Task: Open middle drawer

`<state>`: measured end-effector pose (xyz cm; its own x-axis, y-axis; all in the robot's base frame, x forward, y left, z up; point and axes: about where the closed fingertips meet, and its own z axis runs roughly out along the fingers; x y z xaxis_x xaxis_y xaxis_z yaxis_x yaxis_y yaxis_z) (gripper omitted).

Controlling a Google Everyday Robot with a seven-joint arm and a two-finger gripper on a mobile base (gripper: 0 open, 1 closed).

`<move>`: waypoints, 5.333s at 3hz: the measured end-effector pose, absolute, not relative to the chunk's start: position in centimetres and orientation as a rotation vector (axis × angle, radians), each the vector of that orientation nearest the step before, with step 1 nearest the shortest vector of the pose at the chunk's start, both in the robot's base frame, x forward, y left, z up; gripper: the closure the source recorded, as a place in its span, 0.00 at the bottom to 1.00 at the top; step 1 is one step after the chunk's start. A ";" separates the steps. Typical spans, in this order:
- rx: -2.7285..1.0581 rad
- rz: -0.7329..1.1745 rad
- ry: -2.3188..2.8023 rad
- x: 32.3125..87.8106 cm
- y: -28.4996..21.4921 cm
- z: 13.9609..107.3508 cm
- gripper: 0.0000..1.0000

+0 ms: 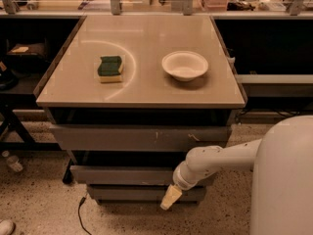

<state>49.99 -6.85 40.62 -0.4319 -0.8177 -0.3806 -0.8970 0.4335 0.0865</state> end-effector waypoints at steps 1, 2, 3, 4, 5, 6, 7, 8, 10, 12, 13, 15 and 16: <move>-1.482 0.402 2.408 50.0 -6.8 40.9 0.00; -1.492 0.479 2.449 46.9 -7.8 41.6 0.00; -1.492 0.479 2.449 47.0 -7.7 41.6 0.00; -1.502 0.574 2.492 42.7 -8.7 42.8 0.00; -1.502 0.587 2.498 42.2 -8.7 43.1 0.00; -1.508 0.660 2.530 38.5 -9.6 44.4 0.00; -1.507 0.668 2.535 38.2 -9.7 44.5 0.00; -1.522 0.676 2.492 38.8 -9.2 44.7 0.00; -1.605 0.643 2.431 39.8 -7.6 43.1 0.00; -1.711 0.634 2.491 35.4 -9.0 41.7 0.00; -1.706 0.681 2.512 31.8 -10.0 43.5 0.00; -1.623 0.763 2.612 22.9 -12.7 47.1 0.00; -1.623 0.763 2.612 22.9 -12.7 47.1 0.00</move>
Offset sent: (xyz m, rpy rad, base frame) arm -0.1293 -0.0411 0.0385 0.0603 0.2835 0.0184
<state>22.86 -12.70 47.05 -0.4750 -0.8510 -0.2242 -0.8378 0.3594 0.4110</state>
